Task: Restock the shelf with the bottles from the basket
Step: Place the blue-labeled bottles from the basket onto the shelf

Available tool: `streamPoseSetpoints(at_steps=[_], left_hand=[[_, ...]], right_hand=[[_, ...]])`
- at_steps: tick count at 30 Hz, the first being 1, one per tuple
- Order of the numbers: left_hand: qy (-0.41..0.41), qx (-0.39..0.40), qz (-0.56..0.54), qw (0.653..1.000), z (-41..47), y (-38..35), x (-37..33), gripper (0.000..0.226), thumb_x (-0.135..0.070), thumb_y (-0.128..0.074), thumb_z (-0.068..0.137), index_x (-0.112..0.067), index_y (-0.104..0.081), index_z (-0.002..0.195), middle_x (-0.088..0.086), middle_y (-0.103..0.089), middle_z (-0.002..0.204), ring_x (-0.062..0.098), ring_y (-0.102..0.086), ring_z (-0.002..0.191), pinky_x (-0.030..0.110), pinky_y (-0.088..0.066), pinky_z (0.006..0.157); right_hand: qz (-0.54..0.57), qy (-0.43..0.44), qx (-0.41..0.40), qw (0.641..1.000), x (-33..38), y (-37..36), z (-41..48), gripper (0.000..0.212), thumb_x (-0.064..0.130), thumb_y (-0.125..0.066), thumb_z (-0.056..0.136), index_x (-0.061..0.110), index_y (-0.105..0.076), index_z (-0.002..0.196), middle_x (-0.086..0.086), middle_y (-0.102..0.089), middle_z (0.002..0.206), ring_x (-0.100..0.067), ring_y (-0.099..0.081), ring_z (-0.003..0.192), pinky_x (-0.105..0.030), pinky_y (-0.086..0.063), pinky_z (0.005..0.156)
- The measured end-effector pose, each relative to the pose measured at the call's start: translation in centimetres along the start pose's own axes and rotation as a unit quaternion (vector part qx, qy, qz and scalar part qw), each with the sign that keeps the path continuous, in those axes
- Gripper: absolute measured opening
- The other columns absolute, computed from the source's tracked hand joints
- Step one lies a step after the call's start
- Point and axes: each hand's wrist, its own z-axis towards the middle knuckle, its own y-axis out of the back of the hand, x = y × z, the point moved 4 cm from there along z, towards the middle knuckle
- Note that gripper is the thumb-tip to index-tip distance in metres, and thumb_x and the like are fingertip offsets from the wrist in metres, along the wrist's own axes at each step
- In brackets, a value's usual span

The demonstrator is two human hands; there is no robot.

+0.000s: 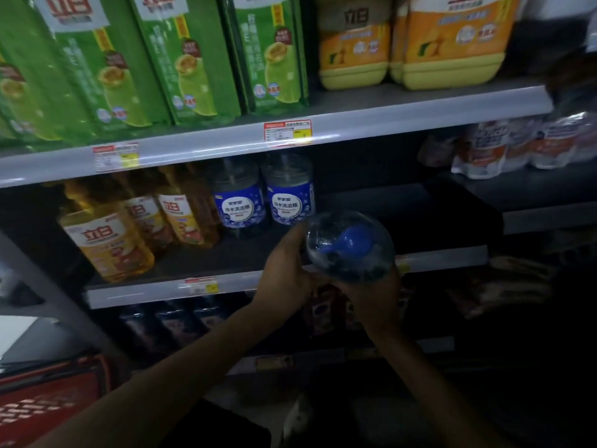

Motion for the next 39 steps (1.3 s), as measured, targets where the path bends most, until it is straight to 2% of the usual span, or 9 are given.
streamPoseSetpoints(at_steps=[3, 5, 9, 14, 19, 27, 31, 34, 39], left_hand=[[-0.027, -0.021, -0.006, 0.999, 1.4, -2.2, 0.9, 0.081, -0.016, -0.093, 0.07, -0.026, -0.053, 0.14, -0.01, -0.063, 0.134, 0.005, -0.06, 0.127, 0.028, -0.053, 0.102], [-0.036, -0.024, -0.007, 0.999, 2.5, -3.6, 1.7, 0.085, -0.024, -0.091, 0.069, -0.026, -0.051, 0.143, -0.007, -0.06, 0.139, 0.014, -0.058, 0.131, 0.043, -0.053, 0.105], [-0.039, -0.037, 0.009, 0.999, 5.3, -5.9, 2.7, 0.091, -0.031, -0.096, 0.067, -0.024, -0.05, 0.145, -0.005, -0.059, 0.139, 0.016, -0.056, 0.131, 0.045, -0.051, 0.107], [-0.031, -0.038, -0.003, 0.999, 9.4, -8.0, 4.9, 0.094, -0.018, -0.097, 0.068, -0.017, -0.049, 0.149, 0.002, -0.059, 0.142, 0.018, -0.058, 0.132, 0.045, -0.051, 0.107], [-0.043, -0.037, -0.049, 0.997, 11.8, -9.3, 6.0, 0.093, -0.009, -0.094, 0.071, -0.027, -0.047, 0.149, -0.003, -0.059, 0.147, 0.008, -0.057, 0.134, 0.035, -0.05, 0.111], [0.047, -0.12, -0.098, 0.987, 13.7, -12.0, 9.6, 0.081, -0.044, -0.094, 0.072, -0.028, -0.056, 0.142, -0.003, -0.065, 0.133, 0.007, -0.067, 0.115, 0.031, -0.06, 0.093], [0.086, -0.126, -0.108, 0.982, 14.3, -13.2, 10.9, 0.082, -0.057, -0.084, 0.079, -0.042, -0.047, 0.15, -0.006, -0.062, 0.137, 0.002, -0.063, 0.12, 0.03, -0.056, 0.1], [0.116, -0.131, -0.144, 0.974, 14.8, -13.7, 11.4, 0.078, -0.049, -0.083, 0.084, -0.039, -0.046, 0.152, -0.014, -0.068, 0.132, -0.002, -0.064, 0.119, 0.029, -0.056, 0.101], [0.136, -0.128, -0.151, 0.971, 16.0, -13.8, 12.2, 0.077, -0.051, -0.08, 0.086, -0.041, -0.043, 0.153, -0.016, -0.07, 0.129, -0.003, -0.066, 0.115, 0.026, -0.056, 0.1]], right_hand=[[0.007, -0.043, 0.003, 0.999, -1.8, 1.4, 1.5, 0.055, 0.018, -0.09, 0.076, 0.004, -0.063, 0.122, -0.007, -0.071, 0.116, -0.016, -0.068, 0.109, -0.042, -0.056, 0.095], [-0.008, -0.055, 0.004, 0.998, -2.2, 2.4, 2.9, 0.027, -0.003, -0.081, 0.081, 0.007, -0.067, 0.102, -0.003, -0.072, 0.098, -0.008, -0.069, 0.089, -0.034, -0.056, 0.081], [-0.037, -0.107, 0.031, 0.993, -2.8, 3.4, 6.2, 0.031, -0.008, -0.075, 0.084, 0.021, -0.064, 0.086, 0.007, -0.067, 0.084, 0.005, -0.066, 0.07, -0.02, -0.051, 0.067], [-0.038, -0.115, 0.054, 0.991, -3.6, 3.2, 9.9, 0.056, 0.002, -0.093, 0.066, 0.03, -0.064, 0.104, 0.016, -0.07, 0.1, 0.01, -0.067, 0.087, -0.009, -0.051, 0.075], [-0.036, -0.111, 0.052, 0.992, -6.0, 2.5, 12.8, 0.062, 0.002, -0.093, 0.067, 0.021, -0.063, 0.118, 0.016, -0.067, 0.108, 0.015, -0.065, 0.09, -0.006, -0.05, 0.078], [-0.021, -0.111, 0.067, 0.991, -8.4, 2.5, 17.7, 0.072, 0.004, -0.095, 0.065, 0.015, -0.064, 0.129, 0.003, -0.075, 0.115, -0.009, -0.072, 0.104, -0.03, -0.06, 0.089], [-0.005, -0.11, 0.059, 0.992, -8.3, 1.4, 19.0, 0.082, 0.007, -0.097, 0.062, 0.023, -0.059, 0.132, 0.006, -0.074, 0.118, -0.007, -0.071, 0.106, -0.027, -0.06, 0.086], [-0.016, -0.114, 0.041, 0.993, -8.6, 0.7, 19.6, 0.08, 0.01, -0.096, 0.063, 0.028, -0.057, 0.131, 0.012, -0.072, 0.115, 0.001, -0.069, 0.1, -0.017, -0.058, 0.08], [-0.071, -0.111, 0.011, 0.991, -9.8, 0.0, 20.6, 0.073, 0.018, -0.094, 0.066, 0.03, -0.059, 0.129, 0.013, -0.071, 0.116, -0.005, -0.068, 0.102, -0.024, -0.058, 0.084]])
